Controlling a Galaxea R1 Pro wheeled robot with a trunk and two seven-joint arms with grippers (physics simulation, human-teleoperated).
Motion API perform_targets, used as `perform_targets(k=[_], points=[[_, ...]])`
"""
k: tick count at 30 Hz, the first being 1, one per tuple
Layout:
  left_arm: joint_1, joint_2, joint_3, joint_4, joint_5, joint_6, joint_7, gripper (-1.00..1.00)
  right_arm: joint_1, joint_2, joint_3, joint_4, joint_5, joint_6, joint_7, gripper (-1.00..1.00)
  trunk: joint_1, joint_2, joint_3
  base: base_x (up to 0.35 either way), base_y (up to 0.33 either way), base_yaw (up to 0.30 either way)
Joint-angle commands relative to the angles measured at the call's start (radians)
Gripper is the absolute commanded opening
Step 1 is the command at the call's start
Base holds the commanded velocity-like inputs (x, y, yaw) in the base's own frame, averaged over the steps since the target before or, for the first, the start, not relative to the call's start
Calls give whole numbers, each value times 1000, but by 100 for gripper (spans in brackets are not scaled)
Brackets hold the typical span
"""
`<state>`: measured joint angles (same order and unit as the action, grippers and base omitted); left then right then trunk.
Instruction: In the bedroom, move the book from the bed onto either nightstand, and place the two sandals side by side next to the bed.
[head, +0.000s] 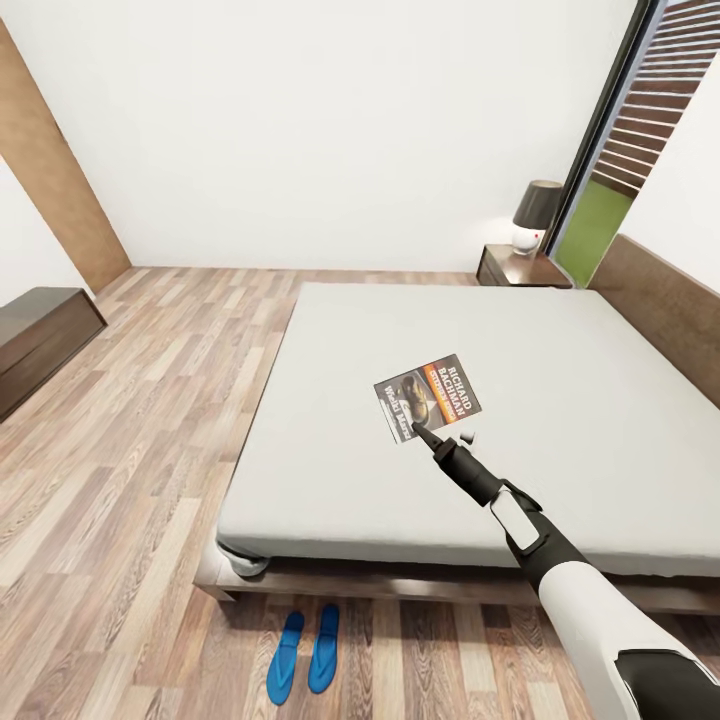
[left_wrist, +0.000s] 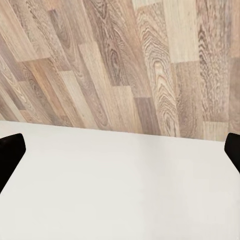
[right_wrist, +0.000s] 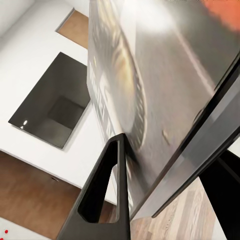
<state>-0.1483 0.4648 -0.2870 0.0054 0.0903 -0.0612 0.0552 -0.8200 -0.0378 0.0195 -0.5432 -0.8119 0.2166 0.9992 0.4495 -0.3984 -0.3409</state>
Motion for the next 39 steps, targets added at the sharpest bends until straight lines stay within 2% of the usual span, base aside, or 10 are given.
perform_targets(k=[1,14,39], points=[[-1,0,-9,1,9,-3,2,100,-1,-1,2,0,-10,10,1,-100,0,-2,-1,0,0,0],[-1,0,-9,1,9,1,3,100,0,-3,2,0,-12,8,4,-100,0,-2,4,0,0,0],[-1,0,-8,1,9,1,5,100,1,-2,2,0,-12,7,4,-100,0,-2,42,0,0,0]])
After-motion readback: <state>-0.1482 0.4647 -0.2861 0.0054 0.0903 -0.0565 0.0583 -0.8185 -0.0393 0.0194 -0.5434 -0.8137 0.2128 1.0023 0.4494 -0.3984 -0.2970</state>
